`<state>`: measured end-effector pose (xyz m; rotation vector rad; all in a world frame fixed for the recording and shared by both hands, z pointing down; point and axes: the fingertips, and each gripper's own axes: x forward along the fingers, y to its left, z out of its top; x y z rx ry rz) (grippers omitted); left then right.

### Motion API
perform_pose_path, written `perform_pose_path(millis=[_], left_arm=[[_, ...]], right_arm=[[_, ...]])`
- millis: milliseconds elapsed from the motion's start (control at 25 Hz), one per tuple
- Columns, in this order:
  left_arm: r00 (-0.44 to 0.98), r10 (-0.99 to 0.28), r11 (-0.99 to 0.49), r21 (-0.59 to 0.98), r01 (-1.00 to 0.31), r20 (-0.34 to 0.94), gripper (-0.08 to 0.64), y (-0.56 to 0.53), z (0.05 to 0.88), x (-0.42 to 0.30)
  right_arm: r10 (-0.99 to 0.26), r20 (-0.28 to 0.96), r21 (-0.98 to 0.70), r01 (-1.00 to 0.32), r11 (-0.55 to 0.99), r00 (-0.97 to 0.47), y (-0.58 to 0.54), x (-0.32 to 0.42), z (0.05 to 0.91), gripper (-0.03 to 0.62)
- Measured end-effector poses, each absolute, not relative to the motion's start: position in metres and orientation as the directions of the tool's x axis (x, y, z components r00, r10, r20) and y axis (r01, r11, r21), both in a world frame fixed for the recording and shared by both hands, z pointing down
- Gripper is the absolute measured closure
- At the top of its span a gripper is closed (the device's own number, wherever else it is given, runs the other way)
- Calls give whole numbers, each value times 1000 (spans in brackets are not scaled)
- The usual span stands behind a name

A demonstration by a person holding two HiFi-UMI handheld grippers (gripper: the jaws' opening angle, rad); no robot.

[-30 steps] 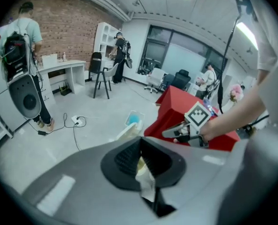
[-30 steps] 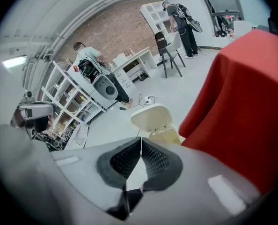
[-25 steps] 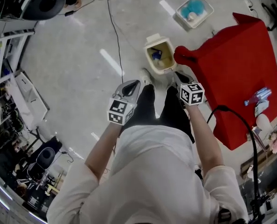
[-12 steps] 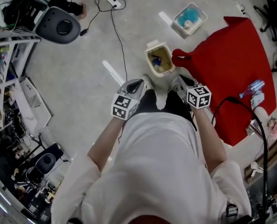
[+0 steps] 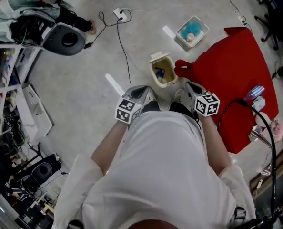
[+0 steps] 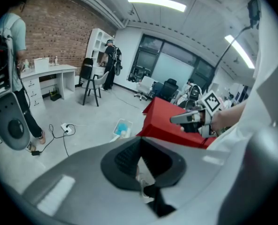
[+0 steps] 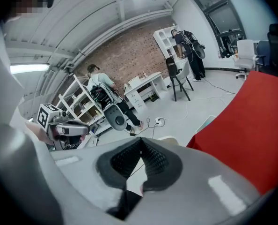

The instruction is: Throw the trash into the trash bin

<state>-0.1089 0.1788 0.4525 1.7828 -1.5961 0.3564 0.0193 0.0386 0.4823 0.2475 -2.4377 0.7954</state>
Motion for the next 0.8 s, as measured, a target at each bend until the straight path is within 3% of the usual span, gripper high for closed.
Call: perform_pose_path(millis=[800], left_arm=[[288, -748, -66, 364, -929, 598, 555, 185, 449, -98]], right_arm=[[-47, 552, -483, -365, 796, -832, 68, 29, 474, 589]])
